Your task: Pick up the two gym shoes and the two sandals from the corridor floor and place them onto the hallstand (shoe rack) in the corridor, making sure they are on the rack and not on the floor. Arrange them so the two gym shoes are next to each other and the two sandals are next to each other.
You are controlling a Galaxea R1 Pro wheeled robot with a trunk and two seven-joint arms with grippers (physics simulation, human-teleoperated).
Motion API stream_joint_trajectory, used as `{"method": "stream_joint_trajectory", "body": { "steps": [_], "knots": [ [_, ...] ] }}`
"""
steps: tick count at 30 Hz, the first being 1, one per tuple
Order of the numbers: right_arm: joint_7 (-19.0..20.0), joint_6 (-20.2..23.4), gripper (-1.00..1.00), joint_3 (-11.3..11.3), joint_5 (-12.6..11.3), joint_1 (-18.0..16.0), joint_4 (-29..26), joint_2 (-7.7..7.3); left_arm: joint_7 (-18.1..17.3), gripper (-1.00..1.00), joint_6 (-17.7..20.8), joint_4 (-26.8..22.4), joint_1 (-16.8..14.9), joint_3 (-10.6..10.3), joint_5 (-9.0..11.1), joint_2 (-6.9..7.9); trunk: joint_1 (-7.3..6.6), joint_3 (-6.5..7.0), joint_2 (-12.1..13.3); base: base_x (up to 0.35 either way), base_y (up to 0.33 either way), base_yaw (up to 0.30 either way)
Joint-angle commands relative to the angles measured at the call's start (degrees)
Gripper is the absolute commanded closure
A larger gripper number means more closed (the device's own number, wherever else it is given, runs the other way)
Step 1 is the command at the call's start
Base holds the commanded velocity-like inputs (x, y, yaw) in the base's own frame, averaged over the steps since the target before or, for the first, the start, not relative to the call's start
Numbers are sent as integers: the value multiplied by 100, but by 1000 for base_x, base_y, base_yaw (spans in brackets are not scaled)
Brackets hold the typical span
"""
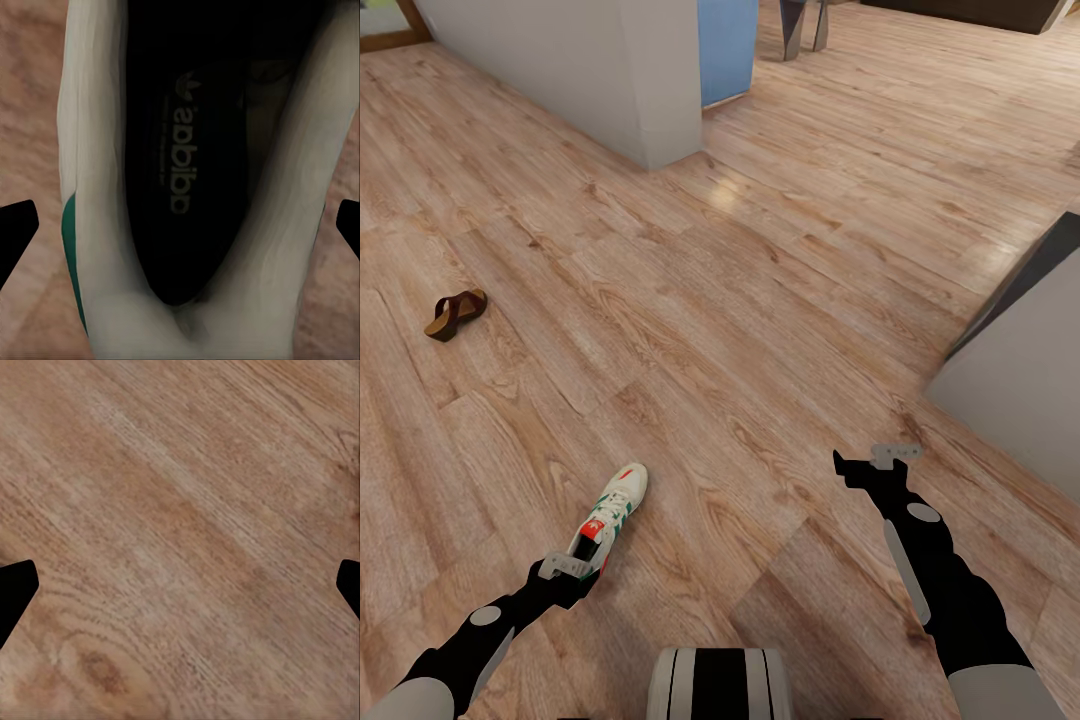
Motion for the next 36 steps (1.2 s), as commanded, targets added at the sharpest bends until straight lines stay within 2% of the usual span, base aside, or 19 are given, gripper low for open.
{"method": "stream_joint_trajectory", "body": {
  "steps": [1, 21, 22, 36],
  "knots": [
    [-20, 29, -100, 5, -29, -1, -8, -2, -33, -100, -28, 3, -3, 49, -61, -4, -1, -4, -1, 0, 0, 0],
    [-20, 28, -100, 5, -29, -1, -8, -2, 10, -100, -21, 63, 13, 49, -61, -4, -1, -5, -1, 0, 0, 0],
    [-20, 28, -100, 5, -29, -1, -8, -2, 10, 100, -20, 65, 18, 49, -62, -4, -1, -5, -1, 0, 0, 0],
    [-20, 29, -100, 5, -29, -1, -8, -2, 20, 100, -27, 47, 76, 49, -61, -4, -1, -5, -1, 0, 0, 0]
  ]
}}
